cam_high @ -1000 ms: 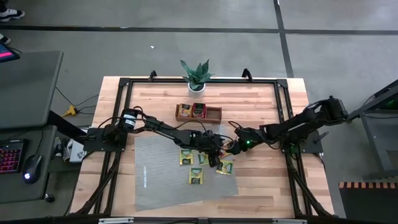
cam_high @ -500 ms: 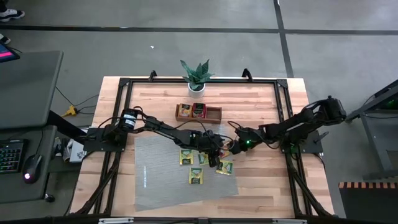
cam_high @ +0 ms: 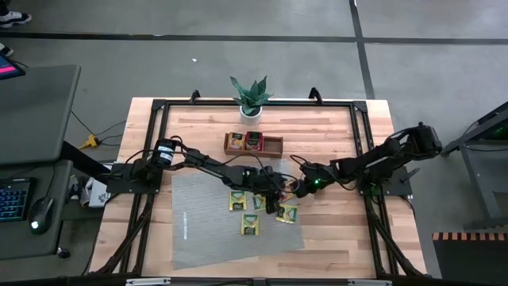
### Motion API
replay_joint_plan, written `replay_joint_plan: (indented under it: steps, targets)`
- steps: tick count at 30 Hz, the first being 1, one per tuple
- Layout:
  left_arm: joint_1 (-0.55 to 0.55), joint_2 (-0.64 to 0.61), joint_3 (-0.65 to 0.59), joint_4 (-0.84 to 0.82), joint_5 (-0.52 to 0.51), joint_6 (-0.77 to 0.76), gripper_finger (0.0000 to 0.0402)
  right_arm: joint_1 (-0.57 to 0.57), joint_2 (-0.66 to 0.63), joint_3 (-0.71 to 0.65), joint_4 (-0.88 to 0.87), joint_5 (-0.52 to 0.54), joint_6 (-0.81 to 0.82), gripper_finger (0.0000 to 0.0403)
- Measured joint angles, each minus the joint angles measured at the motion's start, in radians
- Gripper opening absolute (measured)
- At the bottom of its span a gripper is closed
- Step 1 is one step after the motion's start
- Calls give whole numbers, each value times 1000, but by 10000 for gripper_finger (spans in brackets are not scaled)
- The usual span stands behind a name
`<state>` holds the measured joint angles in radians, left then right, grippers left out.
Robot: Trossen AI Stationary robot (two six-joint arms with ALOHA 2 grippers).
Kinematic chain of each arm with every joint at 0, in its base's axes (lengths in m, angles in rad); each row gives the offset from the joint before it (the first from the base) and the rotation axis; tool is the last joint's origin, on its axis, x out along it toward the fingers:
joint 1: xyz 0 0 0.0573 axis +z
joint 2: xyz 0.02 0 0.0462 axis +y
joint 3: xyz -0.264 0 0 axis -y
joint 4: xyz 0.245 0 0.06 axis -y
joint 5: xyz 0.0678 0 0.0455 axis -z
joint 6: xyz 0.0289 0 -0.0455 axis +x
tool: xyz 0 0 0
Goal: Pick & Place Tea
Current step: Put the orange tea bag into the left section of the wooden organizer
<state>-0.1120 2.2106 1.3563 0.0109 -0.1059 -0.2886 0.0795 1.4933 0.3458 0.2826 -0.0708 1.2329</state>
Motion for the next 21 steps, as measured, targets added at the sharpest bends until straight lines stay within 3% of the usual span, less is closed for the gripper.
replay_joint_plan:
  steps: [6, 16, 21]
  targets:
    - [0, -20, -1, -2, 14, 67, 158, -1, 0, 0, -12, 2, -12, 1]
    - [3, -91, 0, -97, -41, 108, 334, -2, 0, 0, -22, 11, -33, 0]
    - [16, -164, -1, -204, -48, 108, 383, -1, 0, -1, -23, 16, -36, 0]
